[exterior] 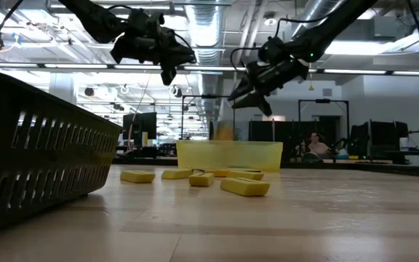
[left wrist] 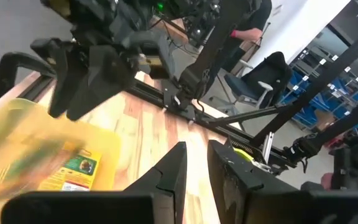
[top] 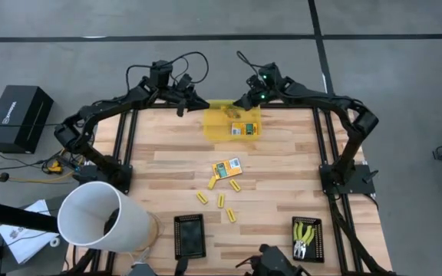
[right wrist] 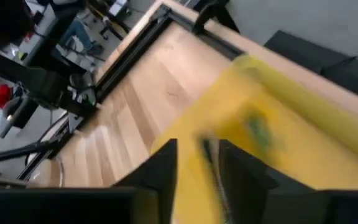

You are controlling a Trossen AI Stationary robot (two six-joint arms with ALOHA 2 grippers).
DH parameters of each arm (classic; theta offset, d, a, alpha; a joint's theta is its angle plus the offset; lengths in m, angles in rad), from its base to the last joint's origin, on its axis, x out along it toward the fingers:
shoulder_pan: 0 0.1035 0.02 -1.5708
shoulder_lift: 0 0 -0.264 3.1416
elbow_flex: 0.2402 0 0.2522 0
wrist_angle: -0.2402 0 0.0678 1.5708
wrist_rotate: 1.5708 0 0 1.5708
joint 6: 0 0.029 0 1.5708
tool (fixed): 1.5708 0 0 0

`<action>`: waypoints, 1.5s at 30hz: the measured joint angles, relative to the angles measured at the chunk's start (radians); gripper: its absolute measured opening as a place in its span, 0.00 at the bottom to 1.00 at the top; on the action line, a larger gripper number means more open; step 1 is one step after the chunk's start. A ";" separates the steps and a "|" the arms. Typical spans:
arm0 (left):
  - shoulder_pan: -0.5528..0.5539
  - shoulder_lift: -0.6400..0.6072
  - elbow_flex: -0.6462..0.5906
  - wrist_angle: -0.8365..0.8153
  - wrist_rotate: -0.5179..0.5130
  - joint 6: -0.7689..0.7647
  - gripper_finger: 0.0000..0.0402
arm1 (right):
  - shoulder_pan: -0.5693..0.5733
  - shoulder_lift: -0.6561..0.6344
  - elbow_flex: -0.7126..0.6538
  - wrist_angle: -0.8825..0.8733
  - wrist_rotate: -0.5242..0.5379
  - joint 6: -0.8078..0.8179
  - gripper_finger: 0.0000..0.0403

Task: Pick & Place School Supplies
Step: Put the yellow crayon box into the yellow bin

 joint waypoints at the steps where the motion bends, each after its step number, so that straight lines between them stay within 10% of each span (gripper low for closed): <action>1: 0.000 0.000 0.000 0.002 0.001 0.000 0.15 | 0.000 -0.007 0.000 0.000 0.012 0.001 0.33; 15: -0.092 0.000 0.000 -0.017 0.043 -0.058 0.14 | 0.021 -0.210 0.000 0.039 -0.011 0.086 0.52; 26: -0.353 0.000 -0.063 -0.334 -0.326 0.191 0.22 | 0.150 -0.488 0.000 0.055 0.060 0.103 0.41; 45: -0.475 0.000 -0.314 -0.211 -0.568 -0.203 0.38 | 0.180 -0.582 0.000 0.049 -0.019 0.060 0.41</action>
